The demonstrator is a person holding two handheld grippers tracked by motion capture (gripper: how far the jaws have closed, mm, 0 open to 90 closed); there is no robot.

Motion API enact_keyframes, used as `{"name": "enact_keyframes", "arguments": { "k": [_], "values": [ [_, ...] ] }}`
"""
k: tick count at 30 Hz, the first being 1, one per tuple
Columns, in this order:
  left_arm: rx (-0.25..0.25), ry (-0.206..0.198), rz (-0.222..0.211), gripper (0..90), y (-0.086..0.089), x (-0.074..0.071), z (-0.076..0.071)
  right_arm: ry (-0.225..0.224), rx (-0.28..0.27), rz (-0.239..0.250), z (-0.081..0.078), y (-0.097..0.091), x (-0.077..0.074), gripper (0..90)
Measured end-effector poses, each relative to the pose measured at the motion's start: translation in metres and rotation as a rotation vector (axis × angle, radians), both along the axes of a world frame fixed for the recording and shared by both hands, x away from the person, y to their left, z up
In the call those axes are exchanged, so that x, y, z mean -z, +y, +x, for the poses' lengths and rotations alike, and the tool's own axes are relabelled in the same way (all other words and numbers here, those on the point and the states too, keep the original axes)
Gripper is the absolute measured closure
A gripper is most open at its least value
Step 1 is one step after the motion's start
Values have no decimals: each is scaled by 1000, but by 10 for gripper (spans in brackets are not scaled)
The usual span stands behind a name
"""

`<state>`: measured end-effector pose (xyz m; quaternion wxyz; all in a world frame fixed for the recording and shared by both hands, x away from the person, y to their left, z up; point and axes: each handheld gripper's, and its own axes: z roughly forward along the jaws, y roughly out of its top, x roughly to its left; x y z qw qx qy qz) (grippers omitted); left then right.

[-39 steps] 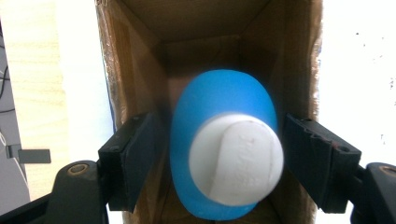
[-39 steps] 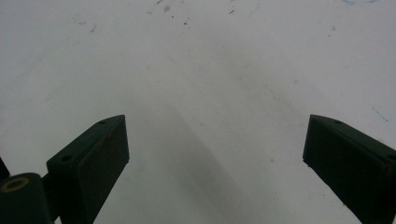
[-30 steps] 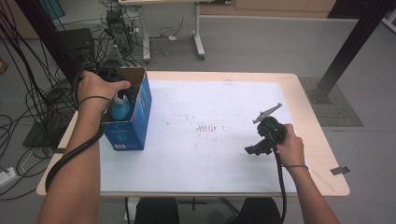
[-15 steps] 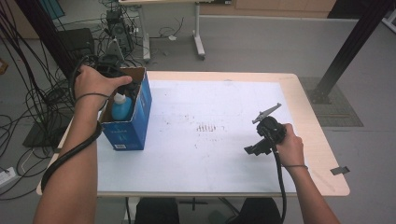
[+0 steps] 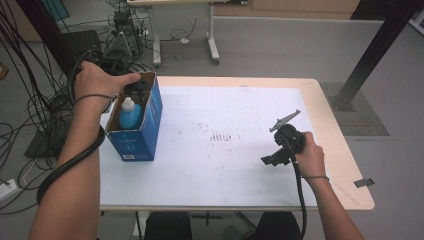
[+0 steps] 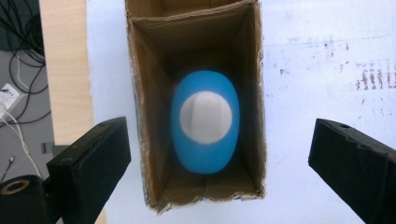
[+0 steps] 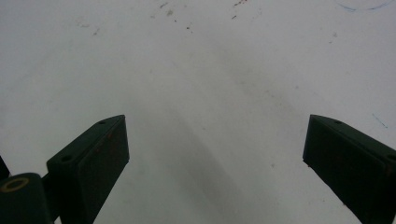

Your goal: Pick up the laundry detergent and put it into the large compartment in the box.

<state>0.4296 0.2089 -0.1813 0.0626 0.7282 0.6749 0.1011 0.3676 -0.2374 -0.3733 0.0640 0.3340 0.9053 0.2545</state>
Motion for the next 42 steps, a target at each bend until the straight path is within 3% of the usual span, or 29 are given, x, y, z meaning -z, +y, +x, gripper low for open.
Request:
{"name": "enact_keyframes", "arguments": {
  "k": [11, 18, 26, 32, 42],
  "values": [
    [14, -14, 25, 54, -6, -13, -9, 0, -5, 2, 1, 1, 0, 66],
    [51, -23, 28, 49, -18, -21, -19, -1, -9, -3, 1, 2, -1, 66],
    [122, -54, 7, 48, -35, -31, -34, -4, -5, -2, -1, 2, -5, 66],
    [165, -48, 13, 50, -49, -34, -44, -4, -5, -6, -3, 2, -6, 66],
    [294, -35, -32, 48, -80, -34, -61, -9, -8, -19, -6, 6, -10, 67]
  ]
}}
